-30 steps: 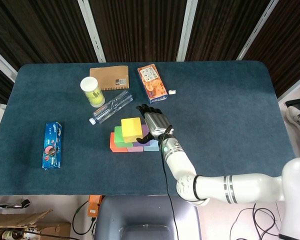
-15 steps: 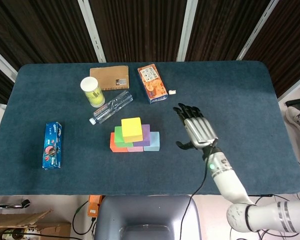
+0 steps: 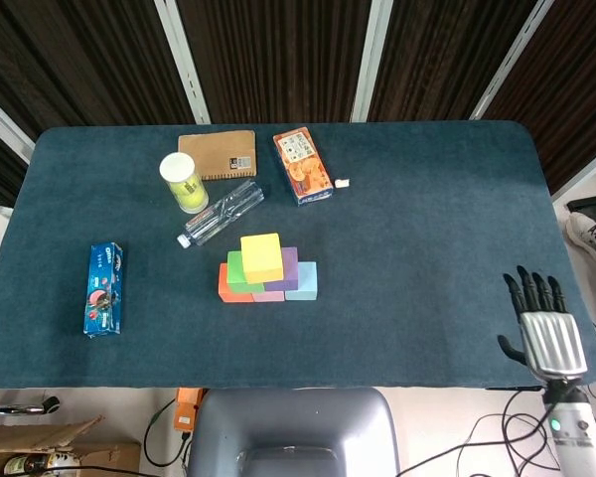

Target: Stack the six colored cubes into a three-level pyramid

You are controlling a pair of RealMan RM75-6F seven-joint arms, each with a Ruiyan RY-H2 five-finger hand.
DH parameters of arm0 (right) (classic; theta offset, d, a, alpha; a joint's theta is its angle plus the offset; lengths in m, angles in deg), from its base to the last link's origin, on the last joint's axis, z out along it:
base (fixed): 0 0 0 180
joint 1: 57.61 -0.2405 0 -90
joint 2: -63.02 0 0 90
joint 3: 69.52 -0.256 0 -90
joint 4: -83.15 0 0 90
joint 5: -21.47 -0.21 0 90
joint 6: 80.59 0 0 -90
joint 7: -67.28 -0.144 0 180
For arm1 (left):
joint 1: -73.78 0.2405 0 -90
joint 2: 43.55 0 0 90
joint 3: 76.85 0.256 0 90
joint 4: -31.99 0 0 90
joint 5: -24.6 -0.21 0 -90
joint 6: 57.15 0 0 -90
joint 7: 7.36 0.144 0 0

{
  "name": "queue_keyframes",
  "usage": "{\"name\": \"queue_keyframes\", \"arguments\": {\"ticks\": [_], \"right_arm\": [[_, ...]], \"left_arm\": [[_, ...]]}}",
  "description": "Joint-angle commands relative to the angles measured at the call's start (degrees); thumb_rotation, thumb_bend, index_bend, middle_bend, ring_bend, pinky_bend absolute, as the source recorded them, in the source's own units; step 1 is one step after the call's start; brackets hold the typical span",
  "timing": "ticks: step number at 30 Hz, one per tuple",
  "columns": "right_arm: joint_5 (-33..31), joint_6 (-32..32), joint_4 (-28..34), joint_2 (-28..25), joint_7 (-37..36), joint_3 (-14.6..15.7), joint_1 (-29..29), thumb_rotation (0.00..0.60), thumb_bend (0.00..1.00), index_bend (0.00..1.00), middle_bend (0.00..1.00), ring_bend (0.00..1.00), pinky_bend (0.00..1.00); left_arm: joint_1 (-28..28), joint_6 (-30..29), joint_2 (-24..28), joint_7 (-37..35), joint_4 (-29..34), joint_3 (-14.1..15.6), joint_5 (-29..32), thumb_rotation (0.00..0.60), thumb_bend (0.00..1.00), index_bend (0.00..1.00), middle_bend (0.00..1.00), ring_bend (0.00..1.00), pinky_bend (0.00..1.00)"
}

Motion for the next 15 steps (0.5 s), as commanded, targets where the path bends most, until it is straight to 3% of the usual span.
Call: {"name": "queue_keyframes", "arguments": {"ticks": [1, 7, 15], "right_arm": [[2.7, 4.2, -7.4, 5.3, -7.1, -0.3, 5.9, 0.6, 0.17, 0.0, 0.0, 0.0, 0.0], [4.7, 3.1, -12.1, 6.1, -13.7, -1.9, 8.2, 0.6, 0.17, 0.0, 0.0, 0.0, 0.0], [4.7, -0.8, -10.8, 3.6, -14.0, -4.3, 8.8, 0.6, 0.17, 0.0, 0.0, 0.0, 0.0]], "left_arm": [[1.0, -0.2, -1.5, 5.8, -1.5, 1.4, -1.0, 0.6, 0.05, 0.0, 0.0, 0.0, 0.04], [0.2, 3.9, -0.1, 4.6, 0.4, 3.3, -1.8, 0.6, 0.05, 0.0, 0.0, 0.0, 0.04], [-0.7, 5.4, 1.1, 8.3, 3.0, 4.5, -4.0, 0.6, 0.05, 0.0, 0.0, 0.0, 0.04]]}}
